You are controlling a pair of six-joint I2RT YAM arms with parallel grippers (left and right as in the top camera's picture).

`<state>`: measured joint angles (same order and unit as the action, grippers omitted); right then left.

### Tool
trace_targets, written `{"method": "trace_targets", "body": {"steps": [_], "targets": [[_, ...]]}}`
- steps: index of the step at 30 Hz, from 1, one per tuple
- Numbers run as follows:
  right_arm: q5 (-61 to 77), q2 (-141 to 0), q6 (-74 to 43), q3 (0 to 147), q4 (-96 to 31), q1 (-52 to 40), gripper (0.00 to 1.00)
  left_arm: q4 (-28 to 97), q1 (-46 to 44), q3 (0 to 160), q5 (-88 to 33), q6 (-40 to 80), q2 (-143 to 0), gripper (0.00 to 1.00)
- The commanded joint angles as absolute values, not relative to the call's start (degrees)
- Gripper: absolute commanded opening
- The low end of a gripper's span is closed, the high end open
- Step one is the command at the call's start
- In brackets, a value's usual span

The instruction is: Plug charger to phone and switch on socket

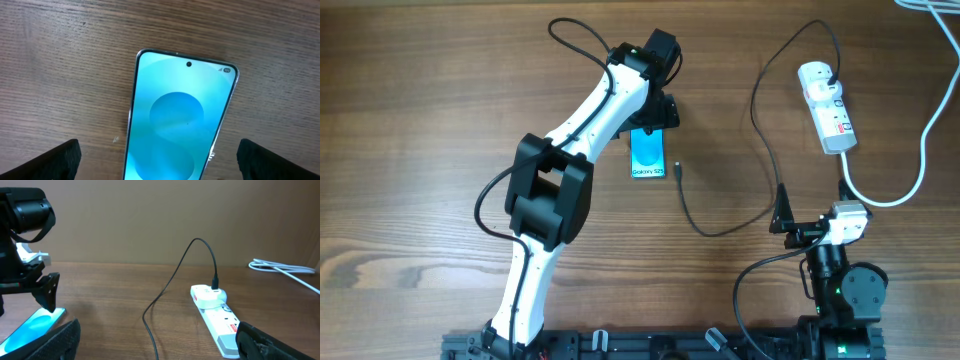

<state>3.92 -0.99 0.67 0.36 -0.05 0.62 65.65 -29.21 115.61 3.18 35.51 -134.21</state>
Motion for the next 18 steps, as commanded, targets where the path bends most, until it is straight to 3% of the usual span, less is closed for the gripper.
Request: {"method": "trace_targets", "body": {"steps": [1, 18], "targets": [[3.03, -0.64, -0.16, 0.30, 0.05, 0.38, 1.00, 64.88, -29.52, 116.27, 4.14, 36.25, -135.02, 1.00], [3.01, -0.64, -0.16, 0.30, 0.05, 0.38, 1.00, 60.14, -31.03, 107.72, 2.26, 28.69, -135.02, 1.00]]}}
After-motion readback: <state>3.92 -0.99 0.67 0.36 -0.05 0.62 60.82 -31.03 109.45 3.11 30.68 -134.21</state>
